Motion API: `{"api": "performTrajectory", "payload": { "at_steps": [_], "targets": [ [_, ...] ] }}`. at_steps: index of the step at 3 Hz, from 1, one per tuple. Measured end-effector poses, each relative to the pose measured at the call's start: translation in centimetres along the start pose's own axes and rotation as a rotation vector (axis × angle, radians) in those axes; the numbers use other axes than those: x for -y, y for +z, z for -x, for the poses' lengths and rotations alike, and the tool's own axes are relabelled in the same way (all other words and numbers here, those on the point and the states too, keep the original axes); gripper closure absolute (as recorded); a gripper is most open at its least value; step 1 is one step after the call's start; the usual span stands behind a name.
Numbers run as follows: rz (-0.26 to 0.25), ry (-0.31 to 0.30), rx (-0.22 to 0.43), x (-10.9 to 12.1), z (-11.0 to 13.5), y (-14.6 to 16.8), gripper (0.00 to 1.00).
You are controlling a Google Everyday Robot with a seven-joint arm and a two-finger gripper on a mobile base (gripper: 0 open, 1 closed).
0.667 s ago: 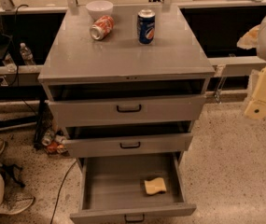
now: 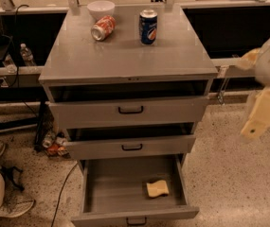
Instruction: Pick sponge from bottom drawer and place on counter
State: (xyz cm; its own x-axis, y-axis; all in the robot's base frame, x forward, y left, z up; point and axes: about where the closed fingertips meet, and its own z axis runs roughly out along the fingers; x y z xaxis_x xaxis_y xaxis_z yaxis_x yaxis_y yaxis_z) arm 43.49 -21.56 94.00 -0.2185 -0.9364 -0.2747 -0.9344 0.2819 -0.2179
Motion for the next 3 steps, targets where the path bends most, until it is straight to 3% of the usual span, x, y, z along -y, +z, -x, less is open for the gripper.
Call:
{"api": "performTrajectory", "payload": {
  "at_steps": [1, 2, 3],
  "targets": [
    [0.065, 0.076, 0.094, -2.8, -2.4, 6.6, 0.00],
    [0.074, 0.153, 0.128, -5.9, -4.5, 15.6, 0.00],
    [0.072, 0.152, 0.129, -5.8, -4.4, 15.5, 0.00]
  ]
}}
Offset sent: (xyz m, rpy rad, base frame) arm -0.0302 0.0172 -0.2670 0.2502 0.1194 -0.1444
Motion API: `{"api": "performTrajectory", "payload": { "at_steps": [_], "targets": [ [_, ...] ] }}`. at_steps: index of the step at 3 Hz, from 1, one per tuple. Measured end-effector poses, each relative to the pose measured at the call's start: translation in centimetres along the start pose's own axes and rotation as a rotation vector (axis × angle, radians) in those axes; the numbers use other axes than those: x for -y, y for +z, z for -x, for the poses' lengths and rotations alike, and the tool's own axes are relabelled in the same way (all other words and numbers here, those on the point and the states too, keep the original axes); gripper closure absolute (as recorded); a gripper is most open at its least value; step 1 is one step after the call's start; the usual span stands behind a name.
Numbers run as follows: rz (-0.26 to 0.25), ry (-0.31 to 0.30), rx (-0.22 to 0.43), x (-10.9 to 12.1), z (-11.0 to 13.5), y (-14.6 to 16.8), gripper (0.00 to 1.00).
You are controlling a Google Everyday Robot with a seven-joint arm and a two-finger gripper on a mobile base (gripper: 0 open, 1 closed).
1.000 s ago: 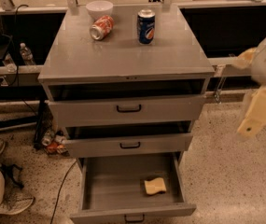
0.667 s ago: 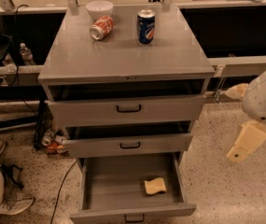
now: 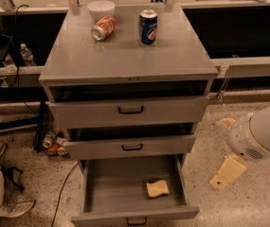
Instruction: Pick sponge from bottom drawer and place on counter
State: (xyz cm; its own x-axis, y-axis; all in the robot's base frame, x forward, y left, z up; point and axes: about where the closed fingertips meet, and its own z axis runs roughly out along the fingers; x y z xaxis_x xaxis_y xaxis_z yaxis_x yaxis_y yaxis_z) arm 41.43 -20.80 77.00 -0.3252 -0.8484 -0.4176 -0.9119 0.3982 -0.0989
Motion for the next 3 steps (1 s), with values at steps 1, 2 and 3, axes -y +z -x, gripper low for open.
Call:
{"api": "performTrajectory", "payload": {
  "at_steps": [1, 2, 3],
  "targets": [
    [-0.006, 0.022, 0.004, -0.2, -1.0, 1.7, 0.00],
    [-0.003, 0.055, 0.039, -0.1, -3.3, 6.5, 0.00],
    [-0.006, 0.087, 0.113, 0.8, -5.7, 12.8, 0.00]
  ]
}}
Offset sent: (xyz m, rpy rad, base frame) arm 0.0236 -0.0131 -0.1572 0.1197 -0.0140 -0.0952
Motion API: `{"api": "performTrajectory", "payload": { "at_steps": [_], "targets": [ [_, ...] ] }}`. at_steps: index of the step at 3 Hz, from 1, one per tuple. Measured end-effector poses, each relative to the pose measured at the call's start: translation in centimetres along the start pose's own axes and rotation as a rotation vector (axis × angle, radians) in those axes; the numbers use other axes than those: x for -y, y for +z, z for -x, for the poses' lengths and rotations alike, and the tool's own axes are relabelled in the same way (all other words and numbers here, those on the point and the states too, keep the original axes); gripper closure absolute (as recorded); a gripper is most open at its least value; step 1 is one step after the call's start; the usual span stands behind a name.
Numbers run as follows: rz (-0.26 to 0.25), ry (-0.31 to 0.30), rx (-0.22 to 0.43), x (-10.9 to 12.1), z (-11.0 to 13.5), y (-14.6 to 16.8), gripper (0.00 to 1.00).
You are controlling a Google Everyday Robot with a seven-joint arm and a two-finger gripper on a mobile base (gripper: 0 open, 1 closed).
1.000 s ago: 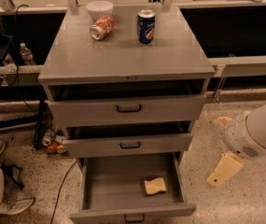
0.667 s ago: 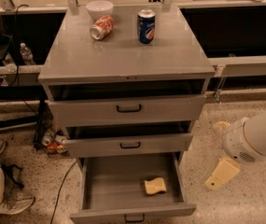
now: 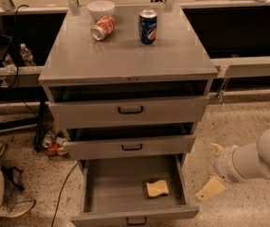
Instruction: Pick sponge from bottom drawer and place on counter
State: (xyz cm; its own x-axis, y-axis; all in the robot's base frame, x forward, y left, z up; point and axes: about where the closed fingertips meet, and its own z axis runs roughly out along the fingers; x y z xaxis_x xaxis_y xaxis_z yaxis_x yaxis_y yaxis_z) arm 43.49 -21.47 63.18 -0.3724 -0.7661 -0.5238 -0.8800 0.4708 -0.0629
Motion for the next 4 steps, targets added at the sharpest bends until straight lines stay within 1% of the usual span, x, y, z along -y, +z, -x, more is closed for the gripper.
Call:
{"api": "performTrajectory", "payload": {
  "at_steps": [1, 2, 3, 4],
  "targets": [
    [-0.003, 0.017, 0.102, 1.6, -2.0, 5.9, 0.00],
    [0.028, 0.027, 0.195, 3.1, -2.8, 11.7, 0.00],
    [0.084, 0.071, 0.214, 1.7, -4.6, 15.5, 0.00],
    [0.086, 0.071, 0.214, 1.6, -4.6, 15.5, 0.00]
  ]
}}
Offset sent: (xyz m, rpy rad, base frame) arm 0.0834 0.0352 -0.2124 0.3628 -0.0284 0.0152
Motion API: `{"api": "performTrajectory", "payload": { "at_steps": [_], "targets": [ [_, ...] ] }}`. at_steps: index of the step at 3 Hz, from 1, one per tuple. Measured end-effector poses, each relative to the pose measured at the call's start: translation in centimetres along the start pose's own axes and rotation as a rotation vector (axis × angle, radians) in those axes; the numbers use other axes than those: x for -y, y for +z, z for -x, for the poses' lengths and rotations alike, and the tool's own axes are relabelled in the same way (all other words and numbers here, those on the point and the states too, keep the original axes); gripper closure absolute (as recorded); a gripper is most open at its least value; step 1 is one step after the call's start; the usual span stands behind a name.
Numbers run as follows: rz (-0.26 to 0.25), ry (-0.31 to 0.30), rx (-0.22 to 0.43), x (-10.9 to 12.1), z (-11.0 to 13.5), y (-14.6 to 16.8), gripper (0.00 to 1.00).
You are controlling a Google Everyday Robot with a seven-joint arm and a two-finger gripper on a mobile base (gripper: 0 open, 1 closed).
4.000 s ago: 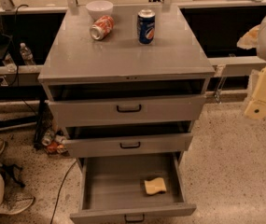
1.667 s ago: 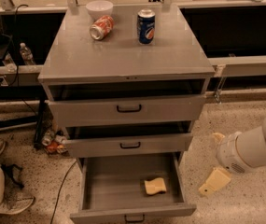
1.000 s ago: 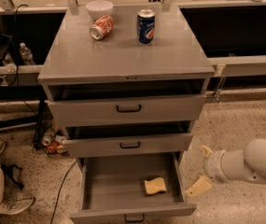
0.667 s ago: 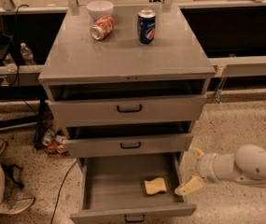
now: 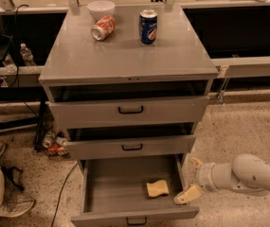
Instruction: Pick sponge from bottom drawer and place on counter
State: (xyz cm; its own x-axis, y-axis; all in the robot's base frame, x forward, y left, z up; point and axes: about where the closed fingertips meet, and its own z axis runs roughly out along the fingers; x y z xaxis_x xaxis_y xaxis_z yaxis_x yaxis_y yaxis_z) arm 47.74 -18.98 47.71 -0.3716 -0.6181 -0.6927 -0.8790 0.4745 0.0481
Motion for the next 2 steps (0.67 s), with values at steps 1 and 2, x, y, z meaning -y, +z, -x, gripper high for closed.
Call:
{"api": "performTrajectory", "payload": {
  "at_steps": [1, 2],
  "targets": [
    [0.013, -0.013, -0.009, 0.0, -1.0, 2.2, 0.00],
    [0.008, -0.034, -0.022, 1.4, -2.7, 5.6, 0.00]
  ]
}}
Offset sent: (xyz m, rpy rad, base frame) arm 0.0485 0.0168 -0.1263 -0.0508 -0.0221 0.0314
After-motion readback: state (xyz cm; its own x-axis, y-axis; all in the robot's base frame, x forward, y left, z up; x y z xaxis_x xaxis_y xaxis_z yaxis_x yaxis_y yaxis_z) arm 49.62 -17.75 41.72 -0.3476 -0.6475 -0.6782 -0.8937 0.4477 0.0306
